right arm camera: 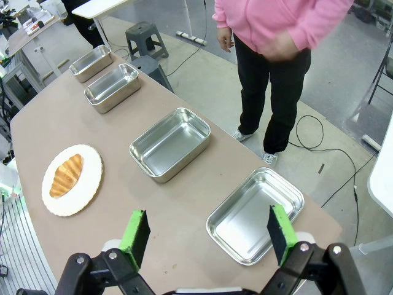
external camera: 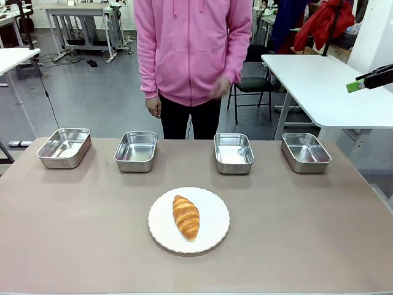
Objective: Place the bread in the container.
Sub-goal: Place the Butter Roll into the Airtight Container indicated by the human.
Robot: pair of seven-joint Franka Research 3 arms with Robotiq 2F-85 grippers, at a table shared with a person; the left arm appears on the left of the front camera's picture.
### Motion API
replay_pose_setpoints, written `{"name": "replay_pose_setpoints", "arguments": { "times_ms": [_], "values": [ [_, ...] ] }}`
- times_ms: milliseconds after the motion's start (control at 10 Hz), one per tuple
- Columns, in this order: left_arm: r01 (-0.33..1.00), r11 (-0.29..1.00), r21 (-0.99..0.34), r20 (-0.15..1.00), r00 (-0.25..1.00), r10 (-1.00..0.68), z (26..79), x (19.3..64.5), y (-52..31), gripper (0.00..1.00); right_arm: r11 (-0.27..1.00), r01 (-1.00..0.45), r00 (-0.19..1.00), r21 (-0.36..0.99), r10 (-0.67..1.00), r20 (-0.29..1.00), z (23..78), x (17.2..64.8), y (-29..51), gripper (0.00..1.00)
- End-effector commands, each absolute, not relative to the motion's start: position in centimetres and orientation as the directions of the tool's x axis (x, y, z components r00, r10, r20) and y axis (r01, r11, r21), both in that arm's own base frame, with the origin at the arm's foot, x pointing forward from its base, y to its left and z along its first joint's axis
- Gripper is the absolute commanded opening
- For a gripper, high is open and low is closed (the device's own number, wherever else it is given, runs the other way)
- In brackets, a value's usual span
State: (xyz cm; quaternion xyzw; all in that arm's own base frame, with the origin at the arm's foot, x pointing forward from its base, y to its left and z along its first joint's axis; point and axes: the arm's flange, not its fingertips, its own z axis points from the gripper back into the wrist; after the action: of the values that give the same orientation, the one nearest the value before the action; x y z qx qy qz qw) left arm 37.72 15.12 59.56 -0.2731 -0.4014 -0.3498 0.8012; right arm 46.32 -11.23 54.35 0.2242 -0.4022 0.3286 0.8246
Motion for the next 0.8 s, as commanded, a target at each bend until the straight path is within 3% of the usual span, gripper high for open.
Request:
{"name": "replay_pose_setpoints", "arguments": {
  "times_ms": [0, 700],
  "values": [
    [0.781, 0.605, -0.153, 0.837, 0.428, -0.341, 59.69, 37.72, 15.02, 1.00, 0.682, -0.724, 0.458, 0.105, 0.361, 0.812, 54.33, 46.31, -11.09, 1.00],
    [0.781, 0.605, -0.153, 0.837, 0.428, -0.341, 59.69, 37.72, 15.02, 1.00, 0.682, -0.724, 0.458, 0.105, 0.361, 0.812, 54.33, 46.31, -11.09, 1.00]
  ]
}}
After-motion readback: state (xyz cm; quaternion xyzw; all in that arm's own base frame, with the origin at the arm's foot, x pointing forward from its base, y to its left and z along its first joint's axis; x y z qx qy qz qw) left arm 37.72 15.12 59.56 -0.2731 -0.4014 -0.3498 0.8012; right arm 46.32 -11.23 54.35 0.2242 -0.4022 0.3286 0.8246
